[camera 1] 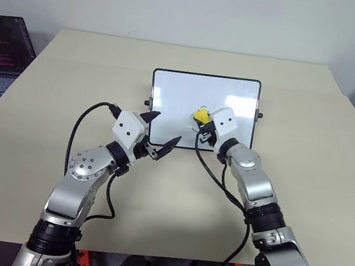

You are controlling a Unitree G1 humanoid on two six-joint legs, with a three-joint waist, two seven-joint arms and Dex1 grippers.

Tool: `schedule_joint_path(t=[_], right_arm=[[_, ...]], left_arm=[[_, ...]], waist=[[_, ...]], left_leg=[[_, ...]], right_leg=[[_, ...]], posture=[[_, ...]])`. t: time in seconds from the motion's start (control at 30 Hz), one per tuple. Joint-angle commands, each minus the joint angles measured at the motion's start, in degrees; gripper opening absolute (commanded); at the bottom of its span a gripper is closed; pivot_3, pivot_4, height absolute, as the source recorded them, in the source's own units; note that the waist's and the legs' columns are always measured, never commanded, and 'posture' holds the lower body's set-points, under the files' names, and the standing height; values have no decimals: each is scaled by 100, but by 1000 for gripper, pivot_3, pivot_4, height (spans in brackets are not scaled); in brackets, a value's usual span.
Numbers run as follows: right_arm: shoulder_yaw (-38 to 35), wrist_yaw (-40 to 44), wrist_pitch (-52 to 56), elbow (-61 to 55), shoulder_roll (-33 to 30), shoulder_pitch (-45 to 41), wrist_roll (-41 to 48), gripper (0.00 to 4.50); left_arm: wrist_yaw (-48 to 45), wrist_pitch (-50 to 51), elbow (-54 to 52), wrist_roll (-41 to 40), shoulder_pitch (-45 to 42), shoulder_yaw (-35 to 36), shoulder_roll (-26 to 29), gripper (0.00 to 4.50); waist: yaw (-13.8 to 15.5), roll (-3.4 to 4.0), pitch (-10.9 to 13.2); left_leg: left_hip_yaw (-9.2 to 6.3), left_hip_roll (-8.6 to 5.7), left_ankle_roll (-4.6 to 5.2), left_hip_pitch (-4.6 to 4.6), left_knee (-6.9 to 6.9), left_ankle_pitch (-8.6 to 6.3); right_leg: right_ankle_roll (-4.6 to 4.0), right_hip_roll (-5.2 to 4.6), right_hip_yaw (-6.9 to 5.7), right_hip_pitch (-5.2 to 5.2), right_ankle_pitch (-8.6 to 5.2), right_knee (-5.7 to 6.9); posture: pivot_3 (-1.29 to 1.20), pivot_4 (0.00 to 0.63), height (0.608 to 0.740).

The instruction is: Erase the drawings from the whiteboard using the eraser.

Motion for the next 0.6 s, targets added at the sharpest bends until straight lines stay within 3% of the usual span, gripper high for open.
schedule_joint_path(t=[0.03, 0.33, 0.6], right_arm=[[-361, 33, 190, -609, -179, -210, 190, 1238], [-565, -169, 165, -399, -276, -597, 191, 1238], [-311, -397, -697, 1114, 121, -1025, -56, 1238]], left_arm=[[43, -96, -111, 34, -75, 22, -9, 4500], [8, -147, 49, 44, -219, -22, -54, 4500], [-18, -129, 34, 29, -243, -29, -21, 4500]], waist=[[11, 0, 0], [-1, 0, 0], [-17, 0, 0]], left_leg=[[0, 0, 0, 0, 0, 0], [1, 0, 0, 2, -2, 0], [2, 0, 0, 2, -3, 0]], right_leg=[[0, 0, 0, 0, 0, 0], [0, 1, 0, -1, 0, 1], [0, 1, 0, -1, 0, 0]], posture=[[0, 150, 740], [0, 150, 740], [0, 150, 740]])
